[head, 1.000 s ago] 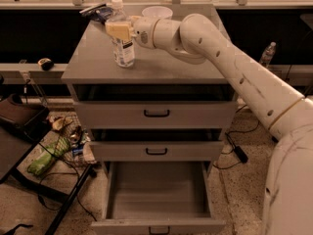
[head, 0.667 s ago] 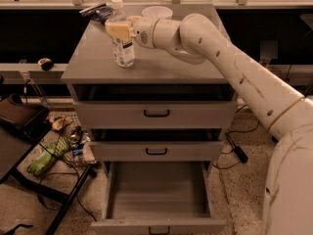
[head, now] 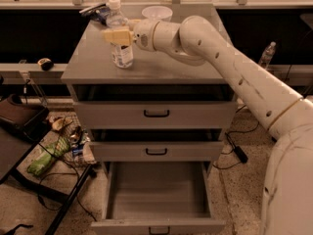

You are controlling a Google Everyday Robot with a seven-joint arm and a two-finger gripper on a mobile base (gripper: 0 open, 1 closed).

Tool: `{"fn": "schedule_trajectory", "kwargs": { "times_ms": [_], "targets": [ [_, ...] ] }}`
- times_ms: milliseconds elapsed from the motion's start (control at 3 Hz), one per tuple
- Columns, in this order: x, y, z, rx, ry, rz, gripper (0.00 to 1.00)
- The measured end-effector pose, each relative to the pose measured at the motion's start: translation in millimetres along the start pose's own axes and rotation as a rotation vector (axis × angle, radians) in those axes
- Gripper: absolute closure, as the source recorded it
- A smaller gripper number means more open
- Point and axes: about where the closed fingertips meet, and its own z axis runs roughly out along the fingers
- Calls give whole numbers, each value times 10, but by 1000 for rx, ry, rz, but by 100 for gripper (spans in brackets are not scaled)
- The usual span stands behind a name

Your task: Pick blue plastic bottle from bottom drawer and place on counter

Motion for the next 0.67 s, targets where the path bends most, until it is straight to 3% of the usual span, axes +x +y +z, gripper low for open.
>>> {"fn": "schedule_trajectory", "kwargs": {
  "times_ms": [333, 667],
  "targets": [
    [0, 0, 0, 0, 0, 0, 0],
    [-37, -5, -252, 4, 67, -18, 0]
  ]
}}
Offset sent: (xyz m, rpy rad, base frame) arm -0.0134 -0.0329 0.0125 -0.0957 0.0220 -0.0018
